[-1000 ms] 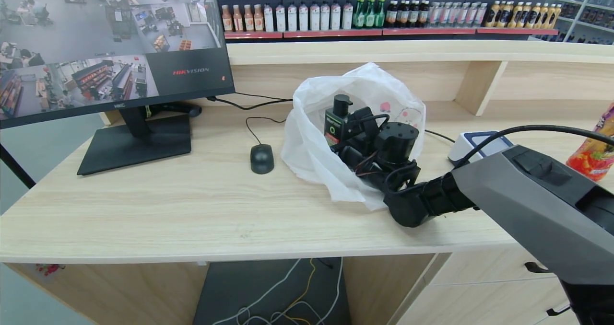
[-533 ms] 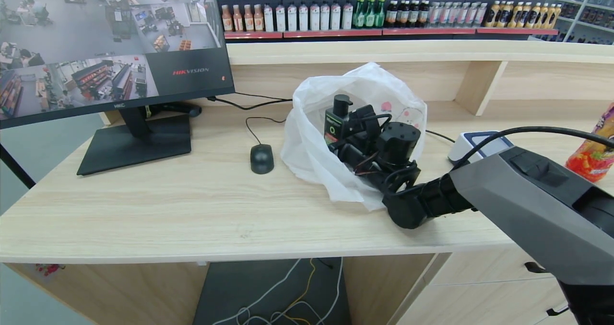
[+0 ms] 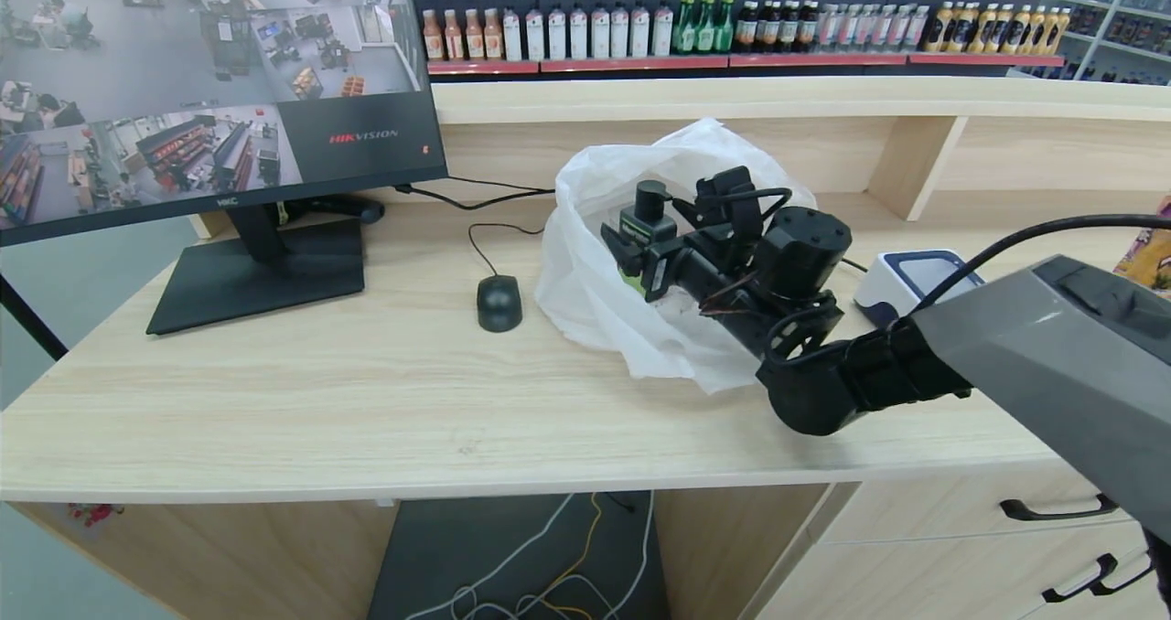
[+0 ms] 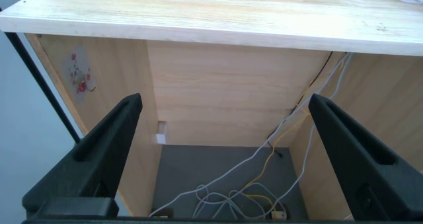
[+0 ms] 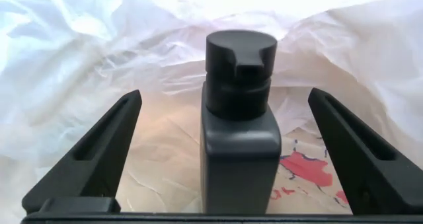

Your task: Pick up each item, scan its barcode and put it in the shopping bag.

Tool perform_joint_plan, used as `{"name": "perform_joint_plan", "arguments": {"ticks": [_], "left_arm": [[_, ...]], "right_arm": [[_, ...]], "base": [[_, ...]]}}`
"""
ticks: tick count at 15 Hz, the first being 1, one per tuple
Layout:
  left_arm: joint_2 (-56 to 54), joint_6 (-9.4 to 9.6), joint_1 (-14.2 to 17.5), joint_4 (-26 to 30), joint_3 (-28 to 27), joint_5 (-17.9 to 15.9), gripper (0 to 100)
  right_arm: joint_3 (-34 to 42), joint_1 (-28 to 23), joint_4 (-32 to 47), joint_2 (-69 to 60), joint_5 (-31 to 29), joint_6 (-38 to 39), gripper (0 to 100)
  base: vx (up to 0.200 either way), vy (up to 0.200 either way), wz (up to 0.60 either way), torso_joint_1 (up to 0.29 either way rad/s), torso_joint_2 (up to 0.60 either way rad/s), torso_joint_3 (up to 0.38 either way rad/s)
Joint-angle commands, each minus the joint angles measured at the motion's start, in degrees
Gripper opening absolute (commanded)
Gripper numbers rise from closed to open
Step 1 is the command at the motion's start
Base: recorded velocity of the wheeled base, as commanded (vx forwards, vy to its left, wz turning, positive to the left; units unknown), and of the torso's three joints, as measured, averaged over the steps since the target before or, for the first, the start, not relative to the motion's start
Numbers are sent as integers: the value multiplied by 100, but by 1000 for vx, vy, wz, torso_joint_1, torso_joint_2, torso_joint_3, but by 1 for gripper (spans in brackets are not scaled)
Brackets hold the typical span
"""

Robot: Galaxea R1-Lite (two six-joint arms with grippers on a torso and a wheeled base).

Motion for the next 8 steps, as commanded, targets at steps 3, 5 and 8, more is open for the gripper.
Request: {"name": "perform_joint_plan", "arguments": {"ticks": [3,5,8], "left_arm": [[-2,1,-4,0,0,0,100],[-2,1,5,0,0,0,100],[-2,1,5,0,0,0,100]], "right_arm": [[1243,43,-333,-1042,-339,3,100],[1902,131,-773,-1447,-418,-5,100],[2807,245,-1449,-1886,-778,-14,100]], "base": [[0,0,0,0,0,0],[0,0,0,0,0,0],[0,0,0,0,0,0]]}}
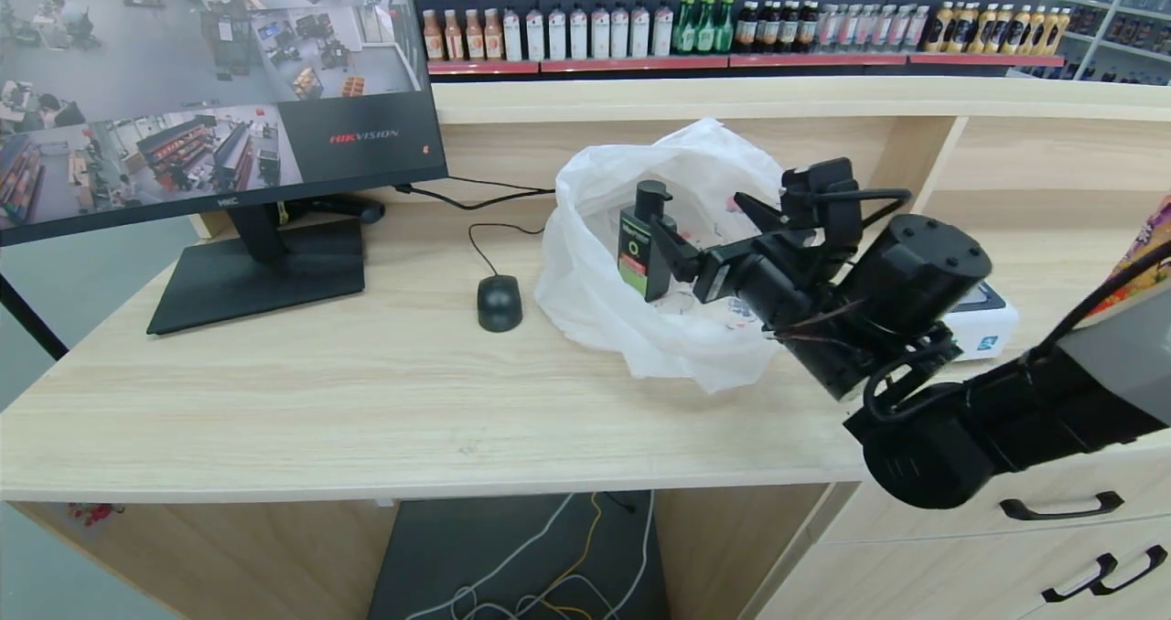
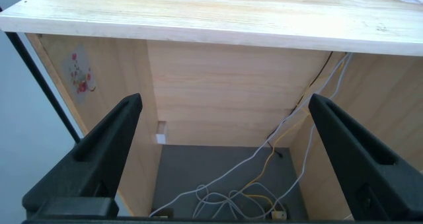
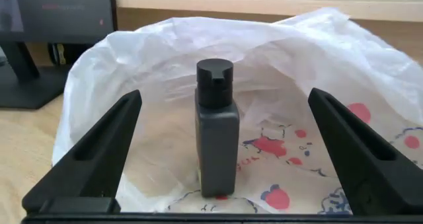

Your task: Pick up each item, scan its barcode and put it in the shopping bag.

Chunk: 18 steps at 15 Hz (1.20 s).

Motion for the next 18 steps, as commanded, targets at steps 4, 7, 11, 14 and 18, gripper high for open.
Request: {"name": "perform_joint_plan", "arguments": {"ticks": [4,7,11,14,18], "left_arm": [[-2,0,-4,0,0,0,100],[-2,18,-4,0,0,0,100],[-2,35,-4,0,0,0,100],[-2,26,-4,0,0,-9,100],[-2,18,-4,0,0,0,100]], "right_arm": [[2828,310,-898,-1676,-694,161,100],[2995,503,-898,-1895,-702,346,100],[3162,547,-898,-1895,-711,232,100],[3285,547,-898,-1895,-711,232,100],[3259,530,-898,-1922,-702,258,100]], "base": [[0,0,0,0,0,0],[0,0,0,0,0,0],[0,0,0,0,0,0],[-200,0,0,6,2,1],[0,0,0,0,0,0]]}}
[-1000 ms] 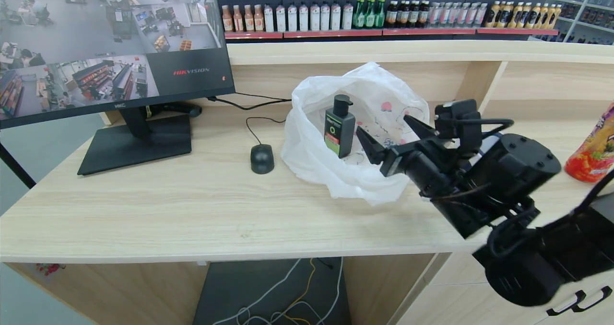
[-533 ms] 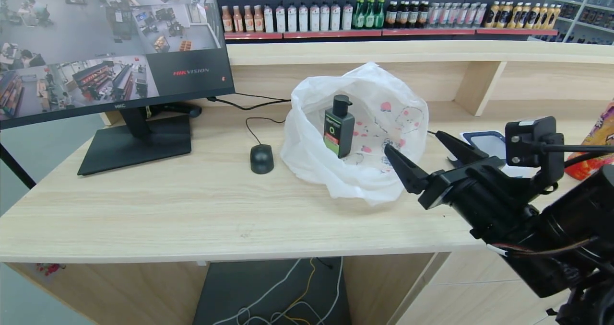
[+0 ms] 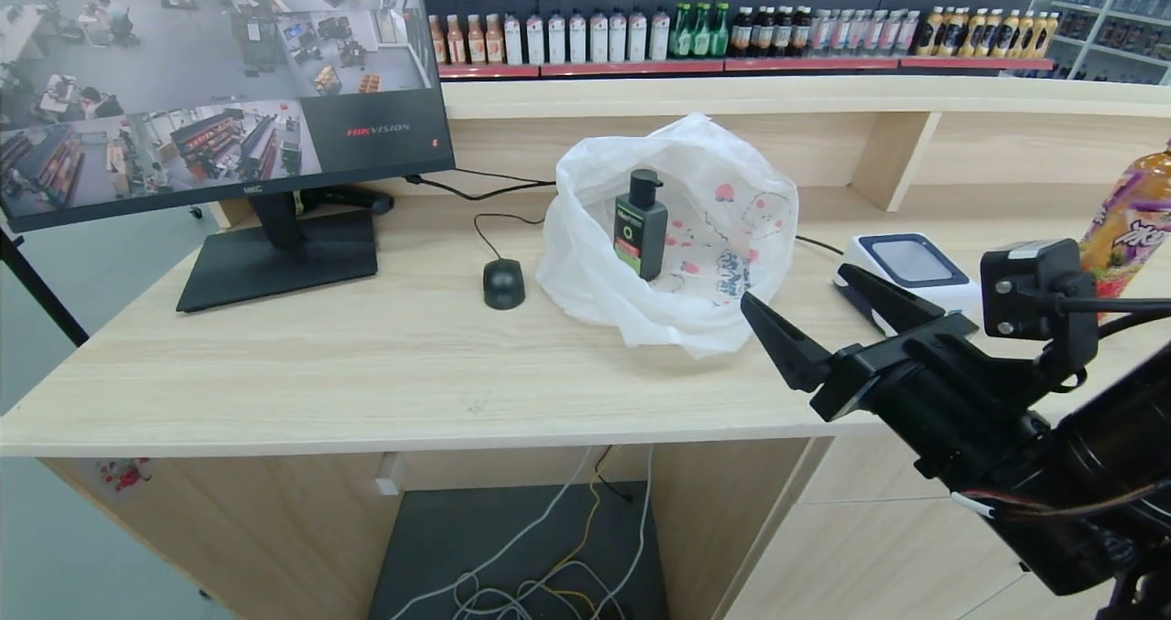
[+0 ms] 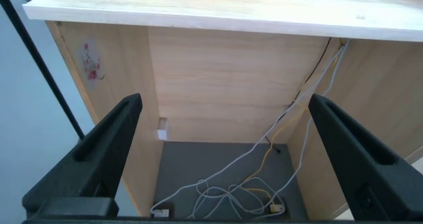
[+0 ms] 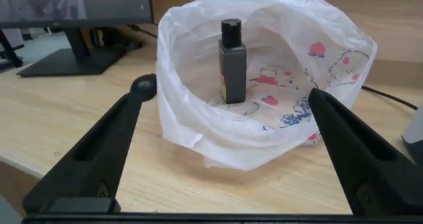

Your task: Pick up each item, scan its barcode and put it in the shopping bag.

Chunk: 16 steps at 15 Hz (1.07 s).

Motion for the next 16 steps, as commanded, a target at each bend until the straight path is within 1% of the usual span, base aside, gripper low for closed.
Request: {"name": "perform_joint_plan", "arguments": {"ticks": [1,2,5,7,11,13,16], "left_arm": [[-2,-9,2,-2,0,0,100],[-2,-27,2,-2,0,0,100],[-2,8,2,6,0,-9,100],[-2,-27,11,6,0,0,100],[-2,-27,11,6,0,0,100],[-2,-71,11,-2,0,0,100],[-2,-53,11,6,0,0,100]], "right_arm": [[-29,5,-3,15,12,3,100],[-64,5,-3,6,12,3,100],[-196,5,-3,-11,12,3,100],[-161,22,-3,-2,12,3,100],[-196,48,-3,59,12,-14,100],[-196,92,-3,59,12,-14,100],[-249,180,-3,68,12,-41,100]], "base": [[0,0,0,0,0,0],[0,0,0,0,0,0],[0,-200,0,2,1,2],[0,-200,0,12,10,-2],[0,-200,0,4,10,0],[0,-200,0,2,5,5],[0,-200,0,2,7,-2]]}}
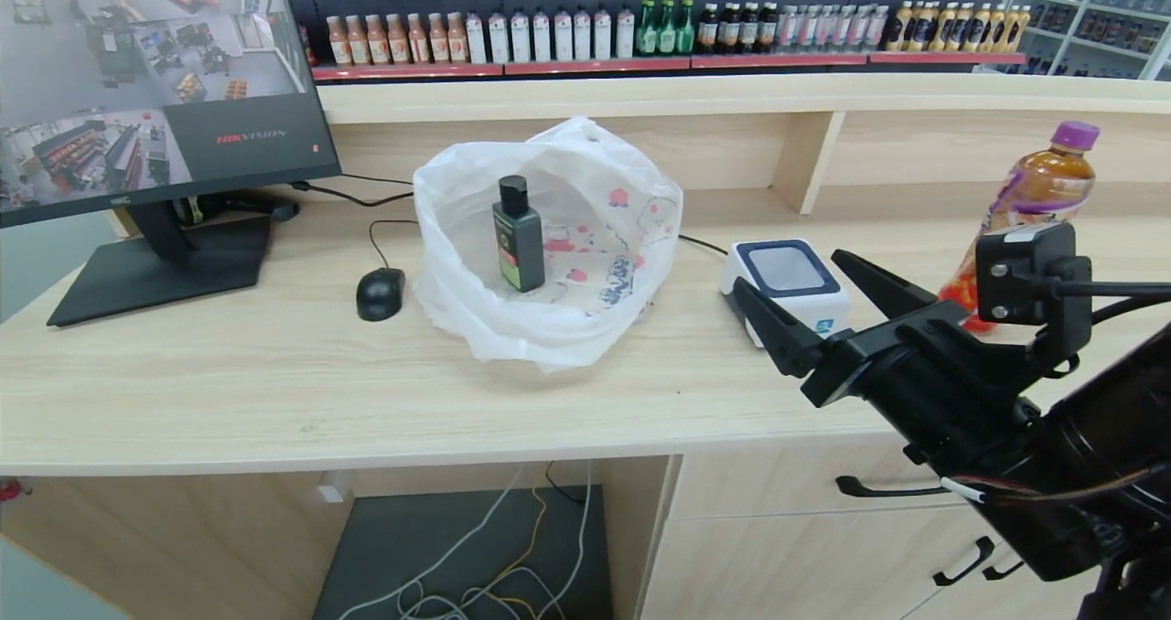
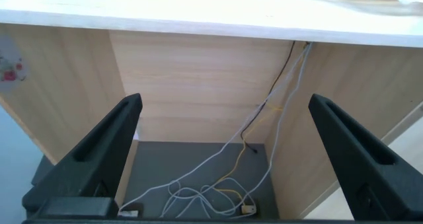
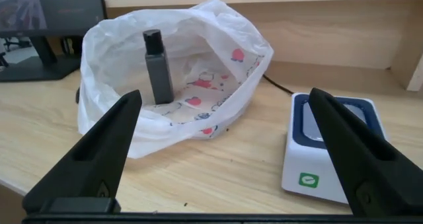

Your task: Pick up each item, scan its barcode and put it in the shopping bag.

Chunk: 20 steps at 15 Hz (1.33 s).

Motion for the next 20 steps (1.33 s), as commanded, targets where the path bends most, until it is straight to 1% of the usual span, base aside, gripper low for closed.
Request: {"name": "perform_joint_plan", "arguments": {"ticks": [1,4,11,12,13,15,17,19,20], "left_arm": [[-2,4,0,4,0,0,100],[-2,-5,0,4,0,0,100],[6,-14,0,4,-9,0,100],[6,-5,0,4,0,0,100],[6,-49,0,4,0,0,100],[6,-49,0,4,0,0,100],[6,-40,0,4,0,0,100],[6,-31,0,-5,0,0,100],[-2,4,0,-5,0,0,100]], "right_arm": [[-10,148,-6,44,1,-4,100],[8,474,-6,185,1,-22,100],[87,465,-6,149,-16,-13,100],[105,439,-6,149,-16,-13,100],[78,403,-6,149,-16,5,100],[-291,184,-6,176,-16,-74,100],[-220,140,-6,202,-69,-83,100],[-159,25,-6,299,-359,-57,100],[-150,-1,-6,378,-368,-30,100]], "base": [[0,-200,0,7,-7,7],[0,-200,0,2,10,-1],[0,-200,0,1,2,2],[0,-200,0,7,7,-2],[0,-200,0,-2,-2,2],[0,-200,0,0,7,5],[0,-200,0,5,0,2],[0,0,0,0,0,0],[0,0,0,0,0,0]]}}
